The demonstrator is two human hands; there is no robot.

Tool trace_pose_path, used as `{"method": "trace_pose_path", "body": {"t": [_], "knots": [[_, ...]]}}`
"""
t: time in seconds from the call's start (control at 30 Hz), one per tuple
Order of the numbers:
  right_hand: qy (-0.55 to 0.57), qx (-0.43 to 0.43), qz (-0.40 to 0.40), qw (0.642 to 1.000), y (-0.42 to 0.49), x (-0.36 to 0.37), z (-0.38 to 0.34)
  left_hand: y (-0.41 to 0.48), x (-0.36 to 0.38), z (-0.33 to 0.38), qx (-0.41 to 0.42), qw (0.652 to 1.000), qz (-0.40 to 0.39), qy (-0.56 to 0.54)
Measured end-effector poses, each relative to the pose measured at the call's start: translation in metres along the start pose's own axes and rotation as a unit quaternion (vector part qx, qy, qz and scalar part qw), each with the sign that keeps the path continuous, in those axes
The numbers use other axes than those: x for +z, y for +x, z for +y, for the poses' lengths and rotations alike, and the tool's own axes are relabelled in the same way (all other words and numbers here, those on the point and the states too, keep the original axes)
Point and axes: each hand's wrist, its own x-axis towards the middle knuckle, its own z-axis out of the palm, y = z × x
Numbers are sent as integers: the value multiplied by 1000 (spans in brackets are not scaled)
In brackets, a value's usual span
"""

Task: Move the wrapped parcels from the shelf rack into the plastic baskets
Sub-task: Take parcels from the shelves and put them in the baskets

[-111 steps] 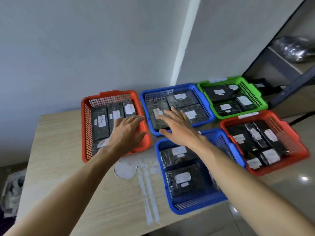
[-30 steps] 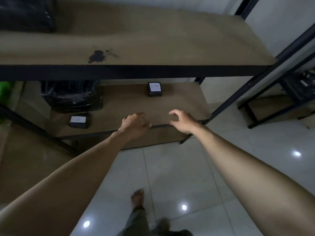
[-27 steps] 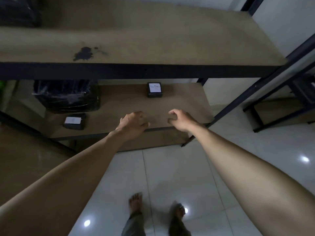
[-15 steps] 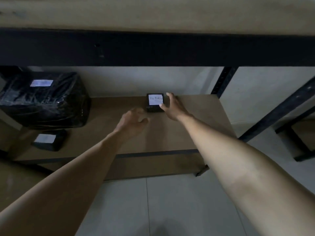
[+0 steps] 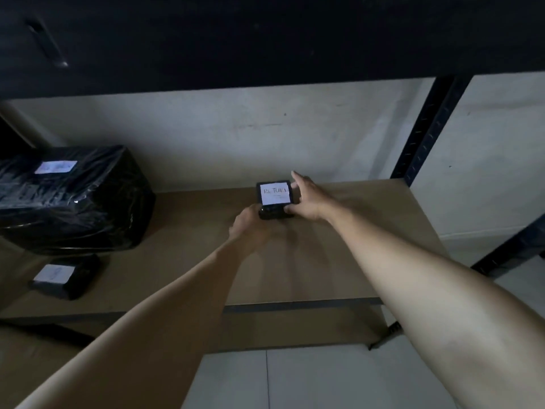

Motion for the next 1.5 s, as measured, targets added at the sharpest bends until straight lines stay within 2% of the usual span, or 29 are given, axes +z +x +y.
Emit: {"method": "trace_pose_path", "body": {"t": [0.1, 0.23, 0.33, 0.4, 0.47, 0.6, 0.73, 0.9, 1.17, 1.5], "knots": [[-57, -18, -17, 998, 4, 0, -3, -2, 7, -10, 0, 999, 35, 21], [-102, -14, -71, 992, 12, -6, -10, 0, 7, -19, 46, 995, 37, 84], [-138, -6, -105, 985, 19, -7, -18, 0, 7, -24, 50, 991, 35, 119], [-148, -17, -88, 985, 18, -6, -20, -2, 9, -27, 57, 990, 32, 124], [-112, -39, -38, 992, 7, -4, -15, -7, 10, -30, 69, 989, 29, 124], [-60, -132, 65, 987, -23, 10, 0, -20, 8, -38, 104, 982, 38, 151], [-57, -139, 69, 986, -29, 13, -3, -22, 7, -42, 103, 982, 39, 152], [-27, -103, 53, 993, -36, 12, -7, -36, 0, -38, 88, 985, 47, 141], [101, -21, -14, 995, -138, 0, -51, -140, -52, -24, 38, 989, 76, 119], [98, -114, -65, 987, -288, -35, -191, -330, -159, -14, -20, 983, 172, 57]]}}
